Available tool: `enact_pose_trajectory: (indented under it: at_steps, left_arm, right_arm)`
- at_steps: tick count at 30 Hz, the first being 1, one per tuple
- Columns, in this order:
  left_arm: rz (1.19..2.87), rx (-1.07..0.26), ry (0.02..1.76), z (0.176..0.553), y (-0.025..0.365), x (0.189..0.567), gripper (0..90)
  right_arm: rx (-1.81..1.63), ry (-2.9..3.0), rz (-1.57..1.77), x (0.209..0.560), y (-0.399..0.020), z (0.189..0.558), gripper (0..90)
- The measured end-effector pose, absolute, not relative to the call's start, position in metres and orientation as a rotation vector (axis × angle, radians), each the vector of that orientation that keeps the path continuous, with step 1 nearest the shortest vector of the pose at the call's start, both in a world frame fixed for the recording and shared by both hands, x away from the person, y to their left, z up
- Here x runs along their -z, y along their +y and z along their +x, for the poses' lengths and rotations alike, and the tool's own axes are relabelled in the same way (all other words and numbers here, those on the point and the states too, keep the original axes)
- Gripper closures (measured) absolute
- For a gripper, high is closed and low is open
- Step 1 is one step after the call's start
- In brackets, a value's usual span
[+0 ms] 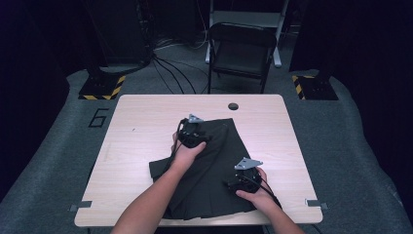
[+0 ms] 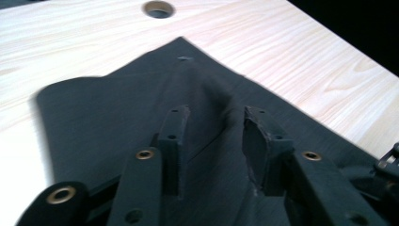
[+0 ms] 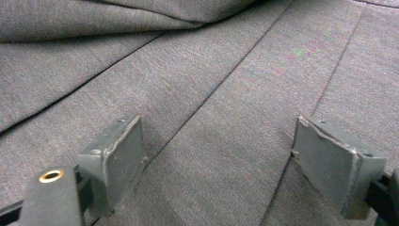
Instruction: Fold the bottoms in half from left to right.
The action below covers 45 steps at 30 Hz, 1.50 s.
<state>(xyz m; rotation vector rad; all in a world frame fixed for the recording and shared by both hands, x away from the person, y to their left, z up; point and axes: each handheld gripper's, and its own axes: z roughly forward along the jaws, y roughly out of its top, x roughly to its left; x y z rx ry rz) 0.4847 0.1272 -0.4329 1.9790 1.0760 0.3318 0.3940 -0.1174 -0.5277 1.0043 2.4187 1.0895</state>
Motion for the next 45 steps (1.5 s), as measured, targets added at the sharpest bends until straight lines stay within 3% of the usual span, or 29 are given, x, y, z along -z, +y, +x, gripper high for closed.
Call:
enact_pose_trajectory:
  at_steps: [13,22,36,45]
  left_arm:
    - [1.876,-0.387,1.228,0.460,0.214,0.439,48.2]
    - [1.876,-0.423,1.252,0.434,0.266,0.455,46.2]
    - [1.885,-0.389,1.283,0.422,0.288,0.494,46.6]
    - [1.922,-0.372,1.266,0.416,0.285,0.512,41.7]
  right_arm:
    - [-1.083,2.423,1.018,0.527,-0.117,0.394,17.2]
    - [-1.045,2.440,1.034,0.522,-0.115,0.395,24.9]
    - [-1.057,2.428,1.051,0.523,-0.115,0.395,25.0]
    - [-1.061,2.431,1.038,0.523,-0.116,0.395,25.0]
